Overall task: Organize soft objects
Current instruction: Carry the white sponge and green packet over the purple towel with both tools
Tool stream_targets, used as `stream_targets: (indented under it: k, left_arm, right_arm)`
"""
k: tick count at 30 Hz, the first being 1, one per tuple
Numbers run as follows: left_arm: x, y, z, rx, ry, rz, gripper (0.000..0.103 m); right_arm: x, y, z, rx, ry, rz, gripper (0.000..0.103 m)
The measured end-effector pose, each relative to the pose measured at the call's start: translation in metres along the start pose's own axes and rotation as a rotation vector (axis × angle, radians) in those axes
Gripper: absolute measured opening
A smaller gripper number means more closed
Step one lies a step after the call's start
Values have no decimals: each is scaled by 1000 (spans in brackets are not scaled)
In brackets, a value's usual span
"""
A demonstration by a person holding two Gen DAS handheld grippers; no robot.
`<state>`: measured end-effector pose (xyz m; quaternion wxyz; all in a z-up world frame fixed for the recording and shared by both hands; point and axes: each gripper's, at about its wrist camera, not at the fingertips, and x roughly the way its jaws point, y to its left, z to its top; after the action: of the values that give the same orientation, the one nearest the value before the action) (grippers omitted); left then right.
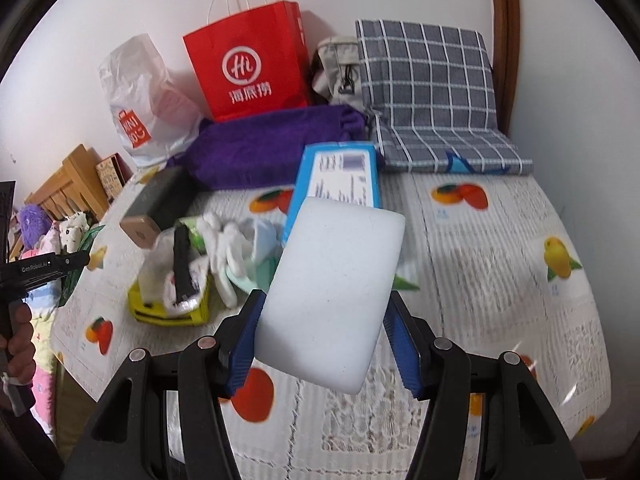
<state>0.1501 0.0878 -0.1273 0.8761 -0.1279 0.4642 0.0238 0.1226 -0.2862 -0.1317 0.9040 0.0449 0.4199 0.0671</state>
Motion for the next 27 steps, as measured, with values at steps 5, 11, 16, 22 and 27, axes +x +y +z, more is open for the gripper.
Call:
stream_targets:
  k: [5, 11, 16, 22, 27]
  left_arm:
    - [-10, -12, 24, 13, -46, -15, 30]
    - [-16, -27, 53, 36, -95, -24, 30]
    - [-12, -43, 83, 61, -133, -29, 30]
    - [-2, -61, 117, 100, -153, -40, 30]
    - [10, -75, 141, 129, -170, -37, 30]
  right_arm:
    - [0, 4, 27, -24, -21, 10, 59]
    - [2, 7, 65, -53, -57, 15, 59]
    - [8, 12, 101, -74, -86, 32, 59]
    - [23, 17, 137, -94, -102, 37, 59]
    - [44, 17, 161, -89, -106, 40, 59]
